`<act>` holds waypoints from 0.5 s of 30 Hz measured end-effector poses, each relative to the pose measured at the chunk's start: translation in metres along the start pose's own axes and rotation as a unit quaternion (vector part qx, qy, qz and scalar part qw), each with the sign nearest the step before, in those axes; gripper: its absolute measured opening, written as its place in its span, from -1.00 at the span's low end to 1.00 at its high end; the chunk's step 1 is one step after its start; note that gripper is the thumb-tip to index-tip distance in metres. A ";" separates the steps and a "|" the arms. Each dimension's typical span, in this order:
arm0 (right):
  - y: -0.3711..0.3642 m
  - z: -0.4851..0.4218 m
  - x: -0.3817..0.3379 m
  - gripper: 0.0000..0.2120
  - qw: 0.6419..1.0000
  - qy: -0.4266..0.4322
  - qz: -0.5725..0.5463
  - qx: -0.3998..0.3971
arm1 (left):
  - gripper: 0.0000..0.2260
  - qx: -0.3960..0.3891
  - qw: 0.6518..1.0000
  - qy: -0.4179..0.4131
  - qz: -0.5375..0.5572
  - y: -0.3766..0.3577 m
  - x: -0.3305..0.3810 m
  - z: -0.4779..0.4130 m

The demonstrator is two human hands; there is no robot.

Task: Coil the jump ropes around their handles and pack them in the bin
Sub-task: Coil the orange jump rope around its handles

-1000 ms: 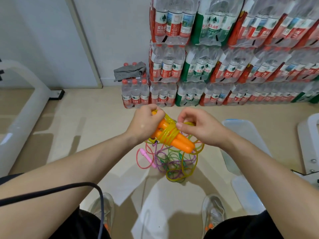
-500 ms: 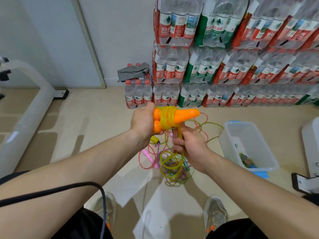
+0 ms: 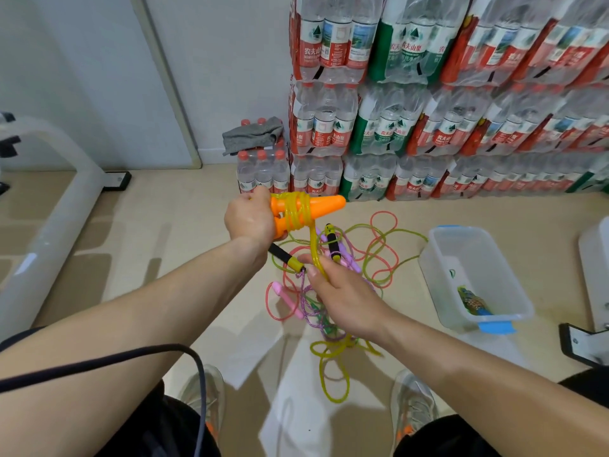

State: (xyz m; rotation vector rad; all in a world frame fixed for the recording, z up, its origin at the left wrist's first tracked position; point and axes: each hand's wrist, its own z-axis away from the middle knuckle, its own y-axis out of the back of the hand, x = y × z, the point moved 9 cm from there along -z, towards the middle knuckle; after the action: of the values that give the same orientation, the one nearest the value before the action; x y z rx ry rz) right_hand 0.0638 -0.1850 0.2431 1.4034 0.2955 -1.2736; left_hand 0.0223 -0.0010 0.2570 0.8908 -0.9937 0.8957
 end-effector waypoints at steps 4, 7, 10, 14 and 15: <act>0.001 0.002 -0.013 -0.65 0.975 0.030 0.217 0.025 | -0.72 0.007 0.982 -0.138 -0.131 -0.002 0.019 -0.002; 0.009 0.006 -0.036 -0.62 0.941 0.077 0.325 0.048 | -0.74 -0.011 0.931 -0.263 -0.253 -0.013 0.023 0.007; 0.021 0.002 -0.049 -0.70 0.925 0.116 0.361 0.030 | -0.76 -0.052 0.898 -0.309 -0.310 -0.025 0.018 0.018; 0.057 -0.015 -0.040 -0.90 0.955 0.124 0.267 0.045 | -0.83 -0.134 0.876 -0.334 -0.321 -0.039 0.016 0.032; 0.065 -0.020 -0.033 -0.94 0.968 0.114 0.215 0.053 | -0.84 -0.153 0.875 -0.339 -0.311 -0.041 0.018 0.035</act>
State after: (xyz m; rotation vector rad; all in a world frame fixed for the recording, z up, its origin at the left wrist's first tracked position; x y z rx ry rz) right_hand 0.1121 -0.1732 0.3006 1.6039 0.0690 -0.7817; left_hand 0.0548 -0.0439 0.2754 1.1782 -1.2807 -0.1555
